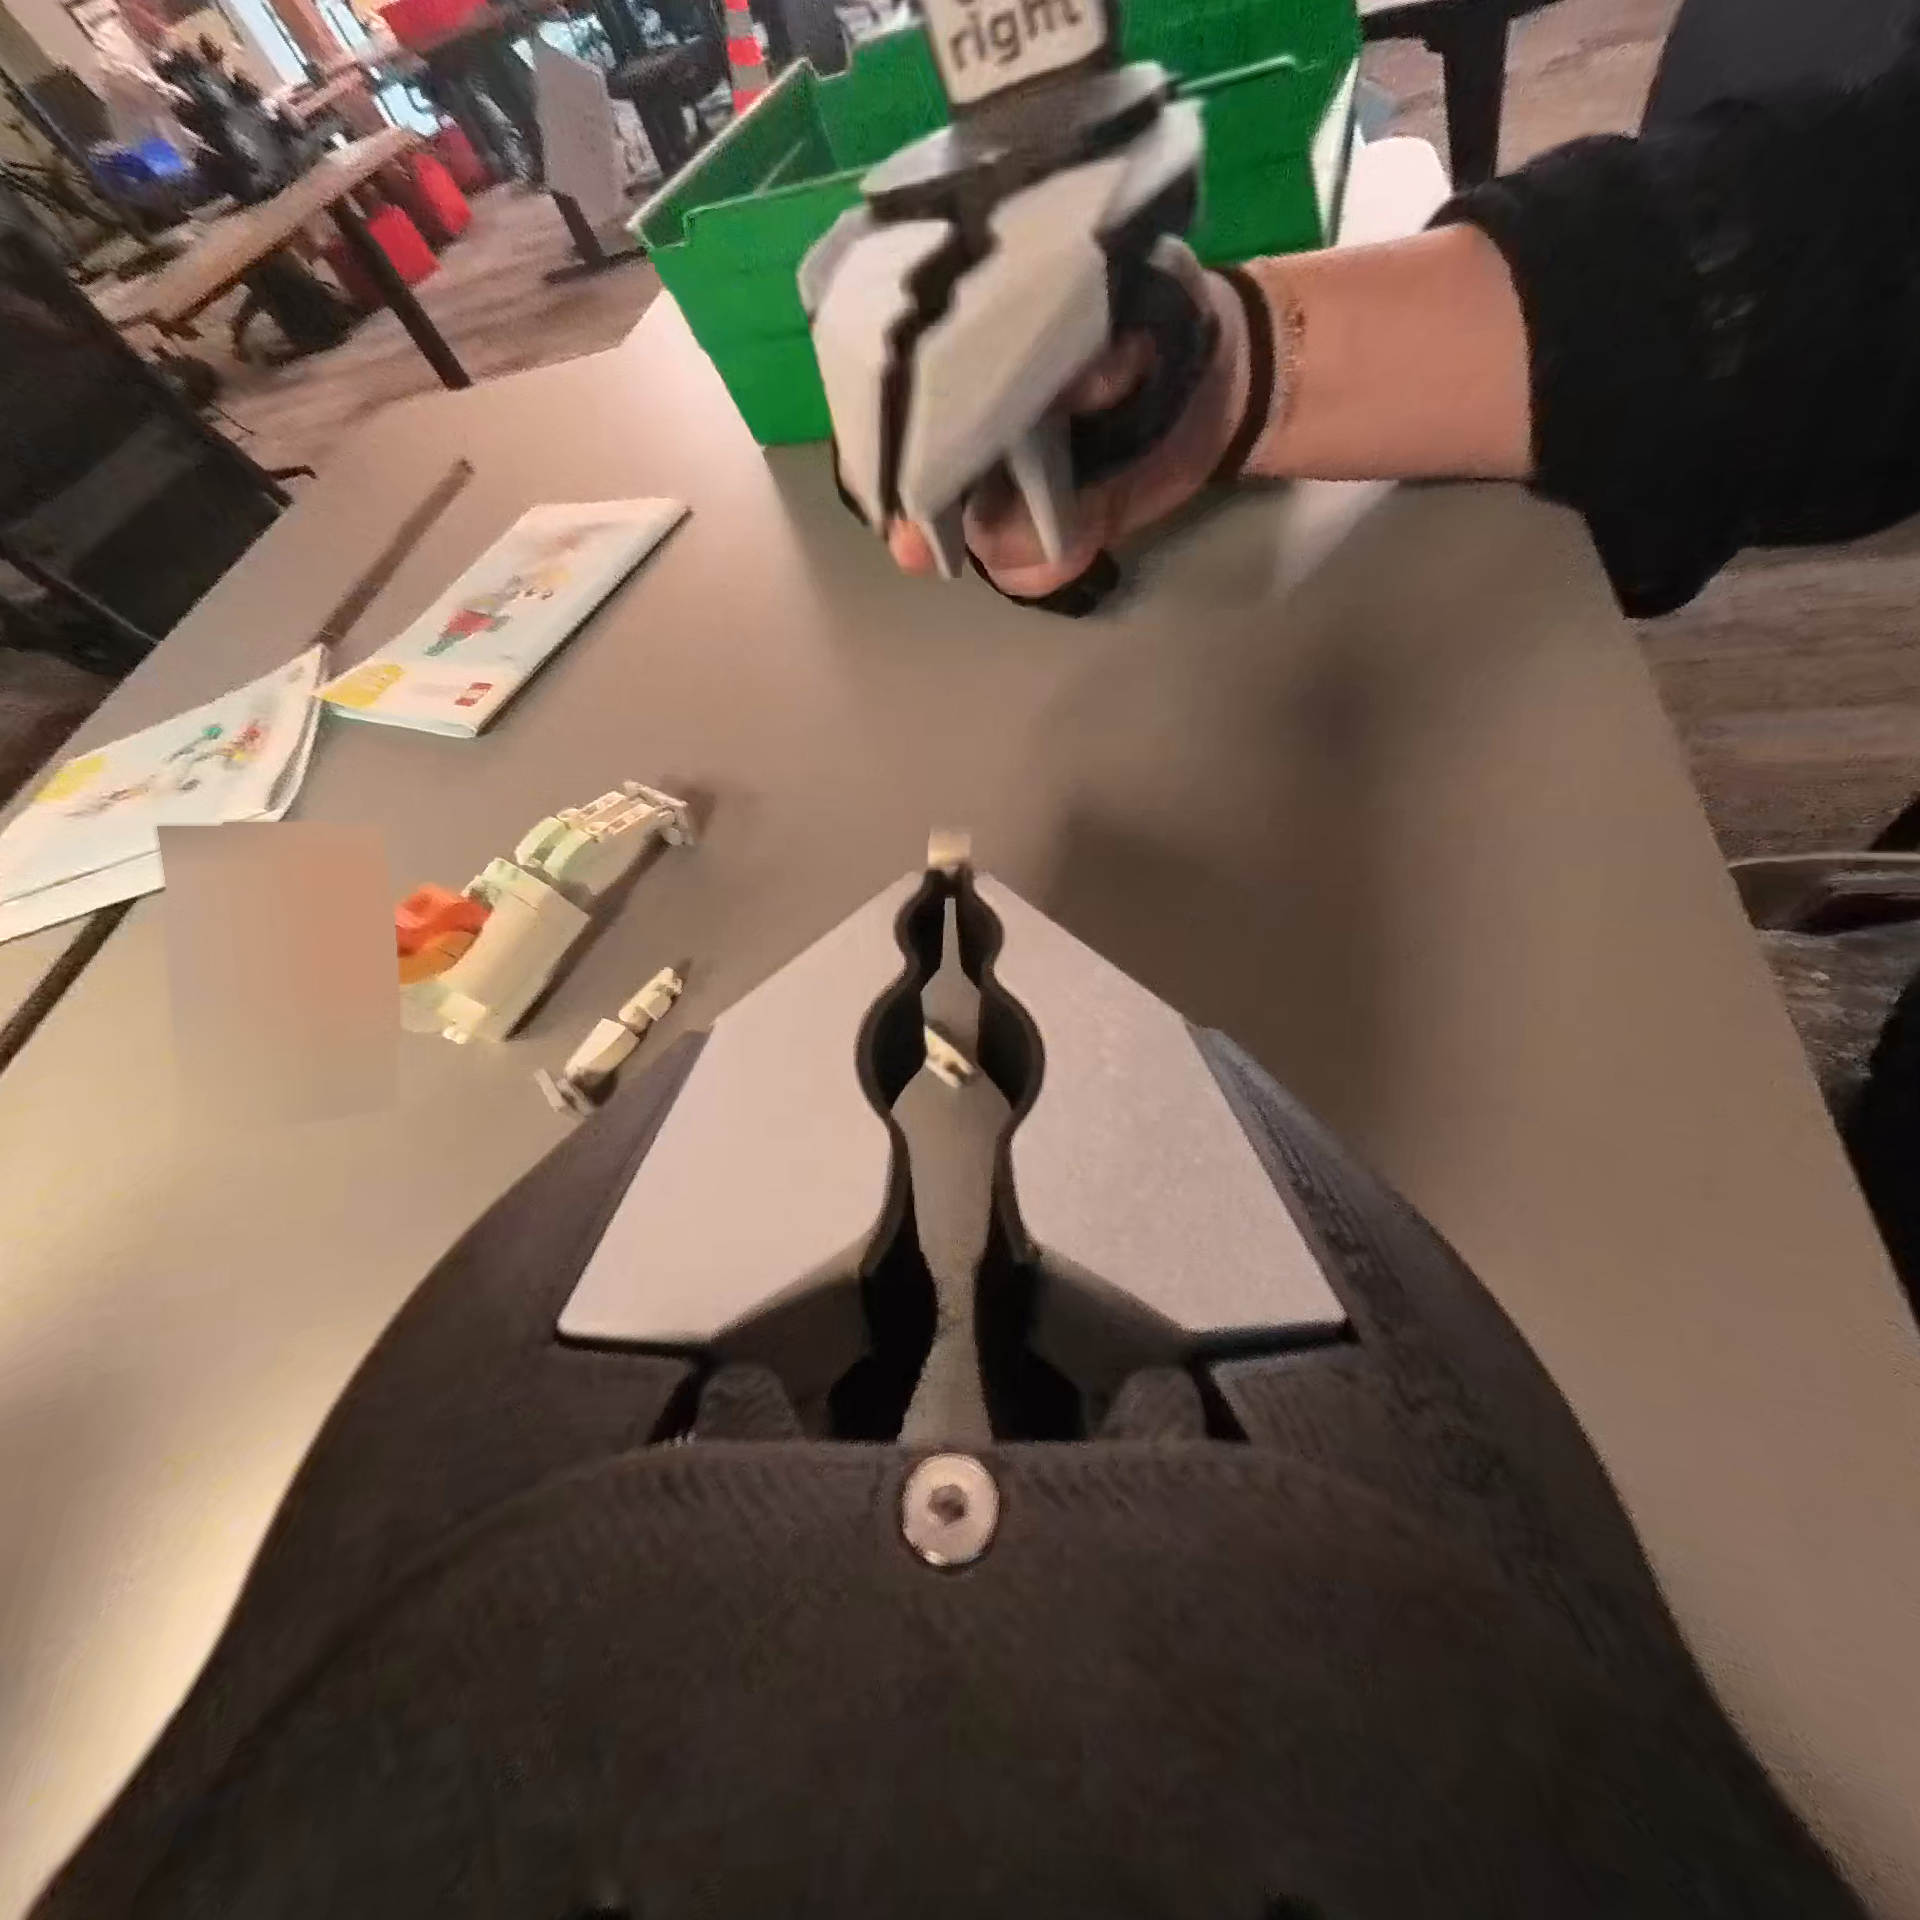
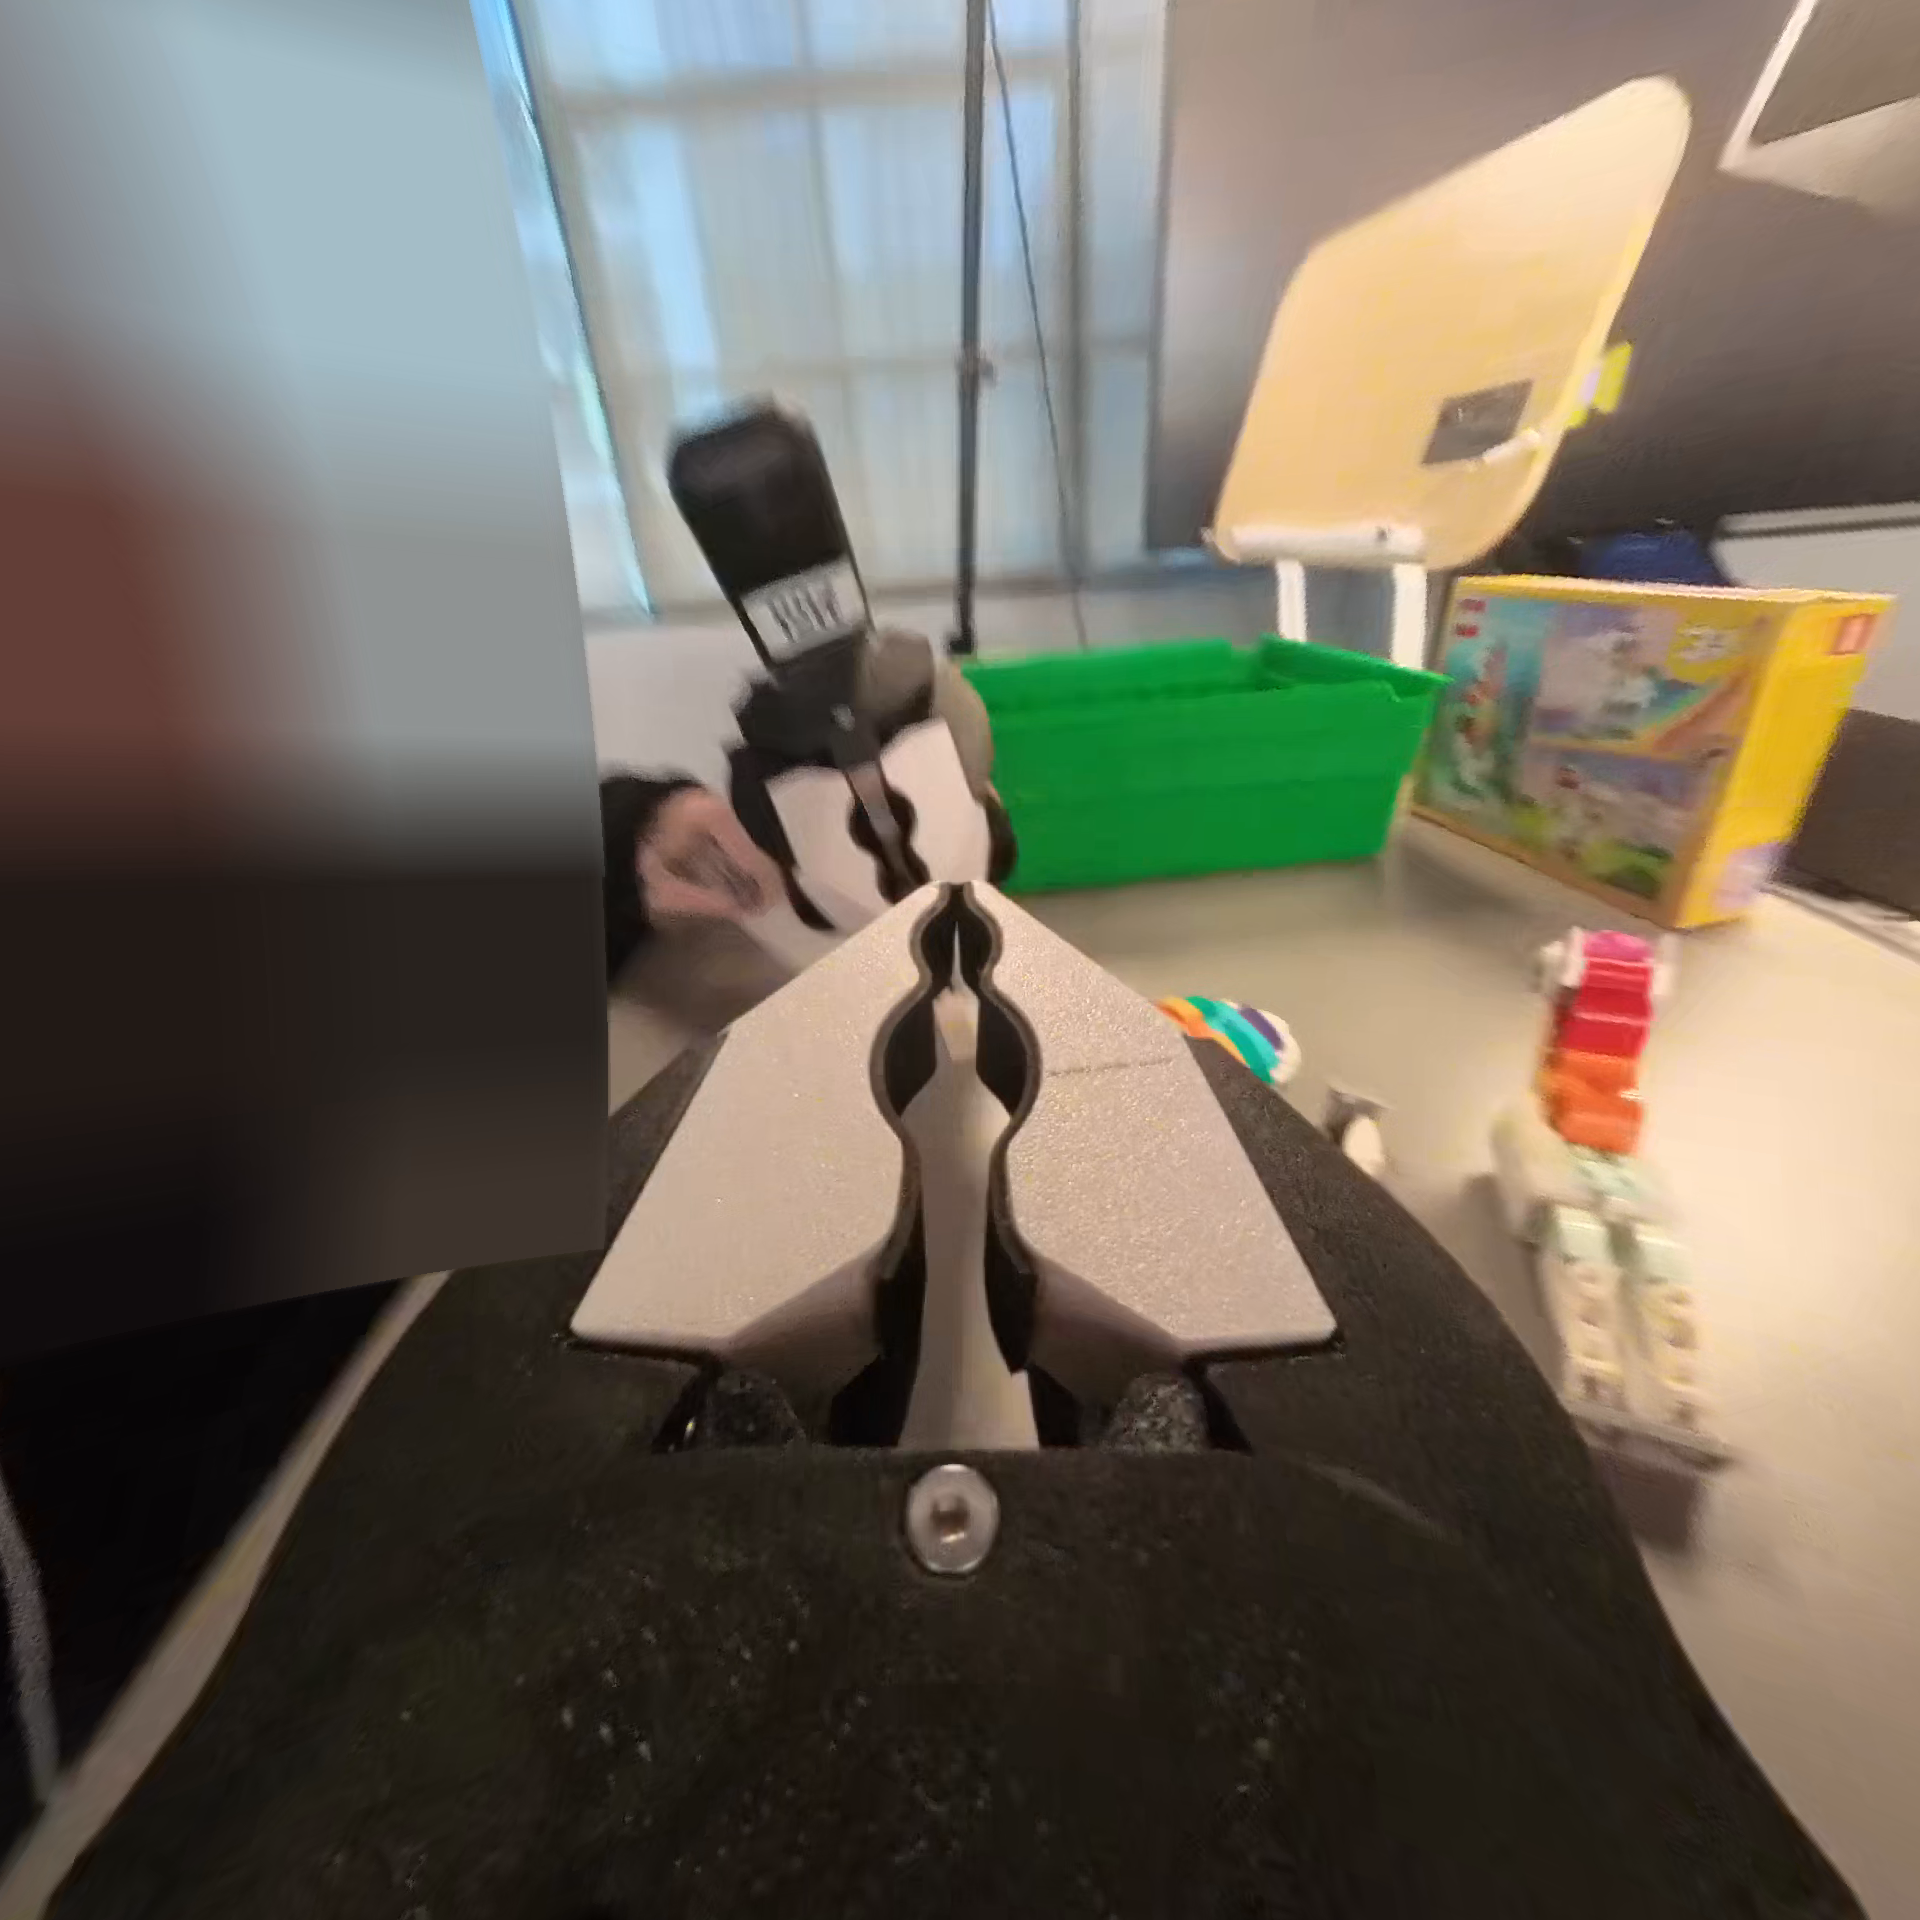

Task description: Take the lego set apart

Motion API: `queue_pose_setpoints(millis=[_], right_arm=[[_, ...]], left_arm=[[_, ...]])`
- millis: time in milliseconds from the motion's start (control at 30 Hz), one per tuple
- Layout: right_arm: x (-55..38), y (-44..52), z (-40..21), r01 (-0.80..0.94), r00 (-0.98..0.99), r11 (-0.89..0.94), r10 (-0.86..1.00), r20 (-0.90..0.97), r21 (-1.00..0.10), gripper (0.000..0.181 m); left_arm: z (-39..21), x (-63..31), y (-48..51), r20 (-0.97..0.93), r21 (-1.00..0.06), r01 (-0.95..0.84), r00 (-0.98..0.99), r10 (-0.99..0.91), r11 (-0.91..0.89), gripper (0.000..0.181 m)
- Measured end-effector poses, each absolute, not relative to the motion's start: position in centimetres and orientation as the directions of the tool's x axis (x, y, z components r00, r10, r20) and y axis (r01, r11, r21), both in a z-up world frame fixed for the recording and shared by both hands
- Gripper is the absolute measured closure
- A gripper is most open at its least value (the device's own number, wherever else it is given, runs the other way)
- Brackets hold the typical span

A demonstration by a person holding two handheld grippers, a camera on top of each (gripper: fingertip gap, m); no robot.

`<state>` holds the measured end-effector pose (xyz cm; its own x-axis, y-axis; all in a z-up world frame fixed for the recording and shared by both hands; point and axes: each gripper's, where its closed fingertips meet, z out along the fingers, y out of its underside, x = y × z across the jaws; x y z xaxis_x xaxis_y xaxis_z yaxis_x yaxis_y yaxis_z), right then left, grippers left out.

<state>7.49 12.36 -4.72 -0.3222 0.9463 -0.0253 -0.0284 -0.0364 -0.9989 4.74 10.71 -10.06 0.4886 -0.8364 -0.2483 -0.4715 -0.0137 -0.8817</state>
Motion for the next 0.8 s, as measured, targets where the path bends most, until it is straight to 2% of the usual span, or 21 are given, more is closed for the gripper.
queue_pose_setpoints(millis=[33, 100, 167, 233, 300, 400, 533, 633, 700, 800], right_arm=[[6.9, 11.9, -6.0, 0.041, -0.292, 0.082, 0.954, 0.067, -0.996, 0.176], [5.9, 11.3, -8.8, 0.179, -0.272, 0.318, 0.925, 0.264, -0.931, 0.163], [5.2, 10.5, -10.3, 0.229, -0.286, 0.437, 0.884, 0.369, -0.87, 0.162], [5.0, 10.4, -11.1, 0.267, -0.296, 0.496, 0.858, 0.419, -0.826, 0.166], [5.0, 10.0, -11.4, 0.267, -0.314, 0.521, 0.843, 0.437, -0.811, 0.178], [4.9, 10.0, -11.7, 0.283, -0.313, 0.559, 0.822, 0.476, -0.78, 0.178], [5.0, 10.0, -12.3, 0.313, -0.334, 0.531, 0.838, 0.432, -0.787, 0.166], [5.2, 9.7, -12.5, 0.327, -0.352, 0.531, 0.836, 0.421, -0.782, 0.174], [5.6, 9.4, -12.5, 0.344, -0.382, 0.472, 0.86, 0.338, -0.812, 0.175], [6.2, 8.7, -11.9, 0.32, -0.45, 0.284, 0.885, 0.119, -0.904, 0.176]], left_arm=[[-10.3, 4.7, 10.8, -0.27, -0.869, -0.494, 0.49, -0.829, -0.009, 0.18], [-11.3, 4.8, 10.6, -0.294, -0.843, -0.538, 0.469, -0.833, -0.005, 0.18], [-11.9, 5.2, 10.5, -0.294, -0.831, -0.556, 0.454, -0.841, -0.009, 0.18], [-12.0, 5.6, 10.3, -0.274, -0.836, -0.549, 0.444, -0.853, -0.017, 0.18], [-12.1, 5.6, 10.3, -0.272, -0.834, -0.552, 0.443, -0.854, -0.021, 0.18], [-12.3, 5.5, 10.2, -0.262, -0.831, -0.555, 0.438, -0.86, -0.029, 0.18], [-12.6, 5.7, 10.0, -0.262, -0.823, -0.567, 0.423, -0.867, -0.028, 0.18], [-12.7, 5.8, 9.8, -0.269, -0.817, -0.576, 0.404, -0.874, -0.015, 0.18], [-12.9, 6.1, 9.4, -0.335, -0.791, -0.609, 0.363, -0.869, 0.05, 0.18], [-12.5, 6.6, 8.6, -0.428, -0.762, -0.627, 0.305, -0.851, 0.159, 0.18]])
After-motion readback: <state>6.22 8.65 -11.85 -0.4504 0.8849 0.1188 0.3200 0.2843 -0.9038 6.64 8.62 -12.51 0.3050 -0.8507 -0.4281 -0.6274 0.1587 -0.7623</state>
